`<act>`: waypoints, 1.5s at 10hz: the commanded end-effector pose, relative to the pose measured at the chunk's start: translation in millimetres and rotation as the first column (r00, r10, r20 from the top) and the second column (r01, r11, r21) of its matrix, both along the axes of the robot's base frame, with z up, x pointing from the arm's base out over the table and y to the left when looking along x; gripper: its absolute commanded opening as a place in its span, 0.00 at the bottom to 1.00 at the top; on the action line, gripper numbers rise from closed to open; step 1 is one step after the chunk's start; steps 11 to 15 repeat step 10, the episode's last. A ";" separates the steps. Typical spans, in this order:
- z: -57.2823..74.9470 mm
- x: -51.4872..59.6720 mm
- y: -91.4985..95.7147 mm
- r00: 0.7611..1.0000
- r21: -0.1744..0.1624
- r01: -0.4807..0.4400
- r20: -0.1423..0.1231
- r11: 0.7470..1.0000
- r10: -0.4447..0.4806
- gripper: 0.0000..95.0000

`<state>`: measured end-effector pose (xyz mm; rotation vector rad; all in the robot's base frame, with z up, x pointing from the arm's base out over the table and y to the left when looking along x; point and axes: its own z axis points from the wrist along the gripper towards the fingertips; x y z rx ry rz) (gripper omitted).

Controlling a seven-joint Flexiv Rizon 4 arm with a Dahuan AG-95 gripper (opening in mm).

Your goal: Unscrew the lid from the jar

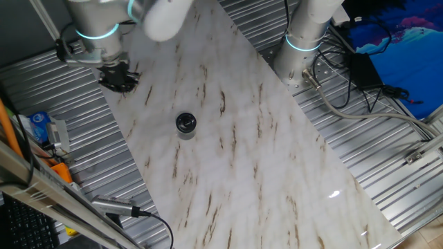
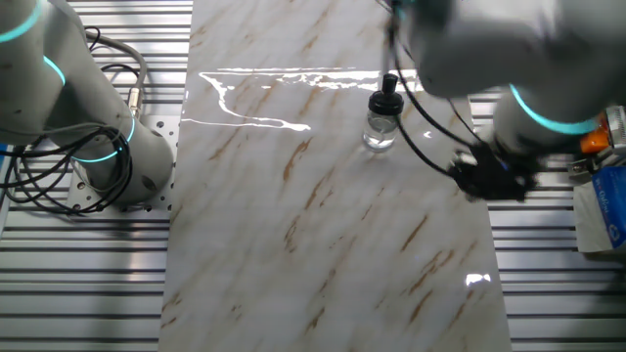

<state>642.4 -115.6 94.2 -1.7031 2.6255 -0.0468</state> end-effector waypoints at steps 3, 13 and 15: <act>-2.2 1.9 -4.6 0.995 -0.035 0.103 0.007 0.994 -0.103 0.00; -3.2 2.3 -4.0 0.990 -0.041 0.144 0.011 0.989 -0.144 0.00; -3.2 2.3 -4.0 0.990 -0.041 0.144 0.011 0.989 -0.144 0.00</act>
